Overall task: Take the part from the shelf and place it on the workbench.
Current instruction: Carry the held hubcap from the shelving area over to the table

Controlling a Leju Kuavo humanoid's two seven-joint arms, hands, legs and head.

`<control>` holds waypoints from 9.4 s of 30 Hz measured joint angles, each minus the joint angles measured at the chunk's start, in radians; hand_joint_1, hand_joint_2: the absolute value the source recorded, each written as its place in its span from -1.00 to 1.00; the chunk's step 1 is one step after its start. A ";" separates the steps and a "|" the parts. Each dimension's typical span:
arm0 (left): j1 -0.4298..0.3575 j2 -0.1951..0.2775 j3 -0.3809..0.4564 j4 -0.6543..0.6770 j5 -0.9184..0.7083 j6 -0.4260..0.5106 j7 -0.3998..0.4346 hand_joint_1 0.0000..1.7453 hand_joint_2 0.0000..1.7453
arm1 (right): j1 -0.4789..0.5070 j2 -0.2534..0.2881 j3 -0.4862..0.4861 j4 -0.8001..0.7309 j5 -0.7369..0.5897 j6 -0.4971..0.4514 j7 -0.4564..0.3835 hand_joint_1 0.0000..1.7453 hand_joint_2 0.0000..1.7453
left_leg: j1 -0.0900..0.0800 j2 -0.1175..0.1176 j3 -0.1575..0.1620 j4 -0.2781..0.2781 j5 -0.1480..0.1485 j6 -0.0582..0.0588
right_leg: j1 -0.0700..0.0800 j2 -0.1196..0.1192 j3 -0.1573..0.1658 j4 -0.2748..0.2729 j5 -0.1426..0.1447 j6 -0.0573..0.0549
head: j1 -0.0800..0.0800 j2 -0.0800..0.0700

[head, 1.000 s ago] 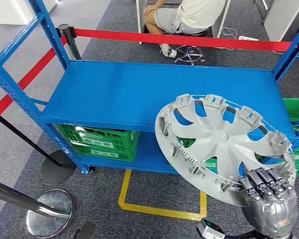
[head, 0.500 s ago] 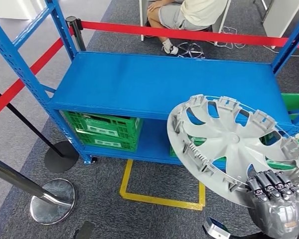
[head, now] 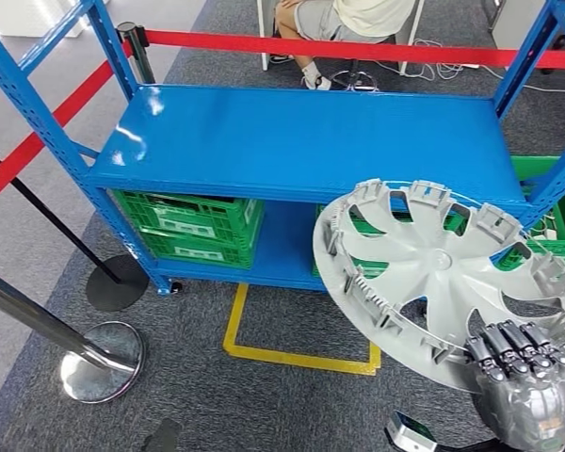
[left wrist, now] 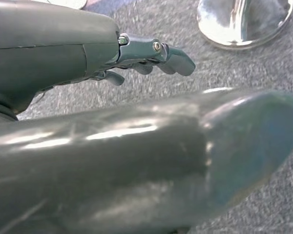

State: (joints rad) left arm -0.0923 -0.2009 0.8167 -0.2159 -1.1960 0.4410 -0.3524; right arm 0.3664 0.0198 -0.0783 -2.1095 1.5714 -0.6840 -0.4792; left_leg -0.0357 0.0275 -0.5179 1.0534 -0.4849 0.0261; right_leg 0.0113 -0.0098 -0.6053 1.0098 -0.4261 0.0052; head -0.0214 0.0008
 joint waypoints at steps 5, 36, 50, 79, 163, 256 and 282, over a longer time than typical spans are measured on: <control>0.000 -0.004 0.000 0.000 -0.005 0.002 0.005 -1.00 -1.00 | 0.000 0.012 -0.018 -0.002 0.000 0.000 -0.023 1.00 1.00 | -0.009 -0.009 0.056 -0.129 0.001 0.014 | -0.001 -0.025 -0.020 0.018 0.004 0.021 | -0.001 0.000; 0.009 -0.015 -0.001 0.000 -0.018 0.006 0.016 -1.00 -1.00 | -0.016 0.052 -0.063 -0.030 0.000 -0.001 -0.081 1.00 1.00 | 0.025 0.002 -0.030 -0.091 0.049 -0.020 | -0.021 -0.077 0.033 0.030 -0.062 0.042 | -0.012 0.000; 0.007 -0.015 -0.001 0.000 -0.021 0.004 0.018 -1.00 -1.00 | -0.051 0.110 -0.111 -0.116 0.000 -0.002 -0.136 1.00 1.00 | 0.018 -0.150 -0.081 -0.060 0.070 -0.032 | -0.031 0.079 0.055 0.020 -0.060 0.023 | -0.003 0.000; 0.005 -0.021 -0.003 0.000 -0.030 0.007 0.032 -1.00 -1.00 | -0.067 0.147 -0.161 -0.157 0.001 -0.002 -0.156 1.00 1.00 | 0.025 -0.158 -0.079 -0.058 0.071 -0.025 | -0.031 0.093 0.036 0.031 -0.055 0.034 | 0.000 0.000; -0.015 -0.032 -0.004 0.000 -0.037 -0.001 0.053 -1.00 -1.00 | -0.082 0.184 -0.198 -0.117 0.002 -0.003 -0.138 1.00 1.00 | 0.037 -0.056 -0.068 -0.068 0.074 -0.008 | -0.022 0.005 -0.083 0.293 -0.173 0.056 | 0.023 0.000; 0.000 -0.014 -0.003 0.000 -0.001 -0.029 0.017 -1.00 -1.00 | -0.118 0.182 -0.220 -0.075 0.003 -0.004 -0.161 1.00 1.00 | 0.034 -0.030 -0.087 -0.056 0.074 -0.031 | -0.014 -0.006 0.056 -0.005 -0.041 0.028 | 0.016 0.000; 0.019 0.006 -0.002 0.000 0.010 -0.041 -0.008 -1.00 -1.00 | -0.096 0.182 -0.237 -0.033 0.003 -0.006 -0.185 1.00 1.00 | 0.088 -0.047 -0.047 0.012 0.031 -0.094 | -0.066 0.030 0.019 0.059 -0.069 0.054 | 0.017 0.000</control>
State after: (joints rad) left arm -0.0730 -0.1954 0.8152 -0.2159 -1.1862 0.3995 -0.3604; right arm 0.2705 0.2022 -0.3153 -2.1428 1.5743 -0.6904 -0.6641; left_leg 0.0523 -0.0195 -0.5653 1.0651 -0.4536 -0.0677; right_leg -0.0545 0.0204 -0.5863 1.0683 -0.4948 0.0591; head -0.0040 0.0004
